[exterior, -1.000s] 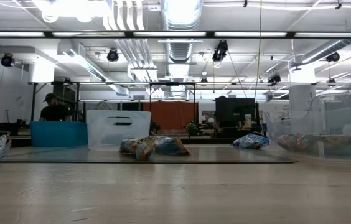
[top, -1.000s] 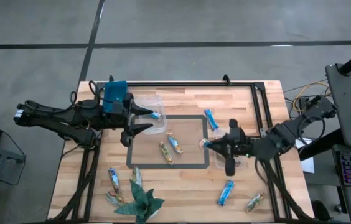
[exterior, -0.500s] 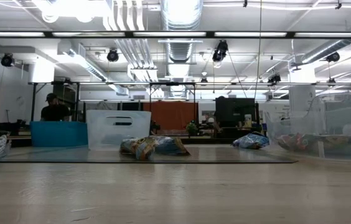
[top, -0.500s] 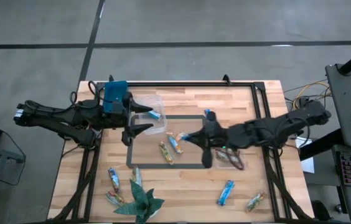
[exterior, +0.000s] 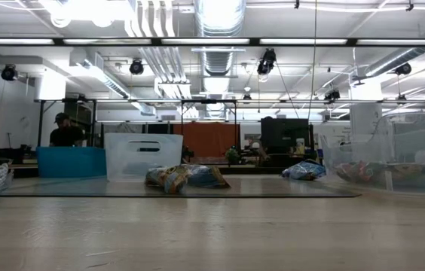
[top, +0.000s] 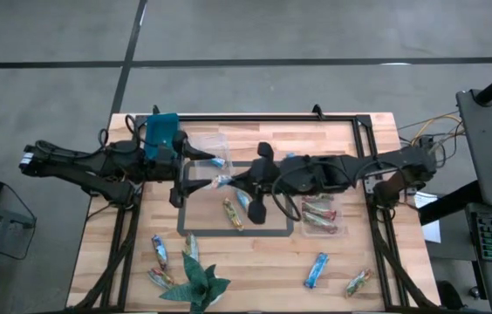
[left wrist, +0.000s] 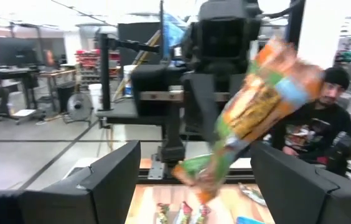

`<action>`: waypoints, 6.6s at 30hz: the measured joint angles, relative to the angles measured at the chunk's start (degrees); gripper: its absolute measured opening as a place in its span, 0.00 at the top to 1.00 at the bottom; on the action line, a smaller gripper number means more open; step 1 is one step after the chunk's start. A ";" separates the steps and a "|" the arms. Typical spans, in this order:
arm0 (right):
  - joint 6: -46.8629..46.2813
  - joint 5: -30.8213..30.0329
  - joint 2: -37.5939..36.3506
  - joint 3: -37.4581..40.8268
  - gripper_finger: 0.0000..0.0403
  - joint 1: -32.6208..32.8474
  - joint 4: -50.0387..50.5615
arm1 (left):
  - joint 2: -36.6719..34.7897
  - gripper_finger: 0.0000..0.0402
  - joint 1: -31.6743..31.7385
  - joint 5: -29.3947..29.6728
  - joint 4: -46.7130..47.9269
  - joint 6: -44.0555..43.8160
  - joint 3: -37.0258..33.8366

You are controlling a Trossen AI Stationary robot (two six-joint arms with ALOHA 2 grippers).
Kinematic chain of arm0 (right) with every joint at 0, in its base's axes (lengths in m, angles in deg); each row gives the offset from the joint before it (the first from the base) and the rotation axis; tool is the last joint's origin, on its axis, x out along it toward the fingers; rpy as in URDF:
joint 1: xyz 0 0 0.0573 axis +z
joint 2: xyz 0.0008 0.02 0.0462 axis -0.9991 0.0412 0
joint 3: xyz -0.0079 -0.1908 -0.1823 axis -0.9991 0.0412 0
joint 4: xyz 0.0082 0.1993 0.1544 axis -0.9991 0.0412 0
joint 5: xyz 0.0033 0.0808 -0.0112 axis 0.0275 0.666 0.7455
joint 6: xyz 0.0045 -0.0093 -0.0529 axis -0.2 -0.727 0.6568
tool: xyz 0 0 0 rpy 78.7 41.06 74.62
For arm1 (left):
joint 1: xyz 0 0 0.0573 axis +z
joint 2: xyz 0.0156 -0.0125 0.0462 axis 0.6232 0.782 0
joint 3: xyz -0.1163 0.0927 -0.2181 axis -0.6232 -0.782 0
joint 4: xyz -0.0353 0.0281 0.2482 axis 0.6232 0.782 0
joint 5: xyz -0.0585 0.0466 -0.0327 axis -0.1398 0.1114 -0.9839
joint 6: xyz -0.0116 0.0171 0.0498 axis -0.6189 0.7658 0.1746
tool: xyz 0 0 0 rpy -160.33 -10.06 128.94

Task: Pick and place Granola Bars by type
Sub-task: Put the yellow granola bar into the left transparent bin

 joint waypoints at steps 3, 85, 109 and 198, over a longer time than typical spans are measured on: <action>0.41 0.04 0.88 -1.98 0.98 -0.15 1.21 | 0.00 0.30 -1.08 -0.78 -0.02 1.18 0.01; 2.67 1.50 -1.78 -8.32 0.69 5.09 22.05 | 18.18 0.99 12.80 7.30 53.56 7.32 34.42; 7.94 1.41 -9.69 -7.94 0.73 5.21 26.85 | 38.07 0.99 24.27 1.90 72.23 9.43 30.94; 7.31 1.96 -10.71 -8.00 0.77 5.81 34.50 | 39.93 0.50 37.96 -2.33 60.42 11.48 28.78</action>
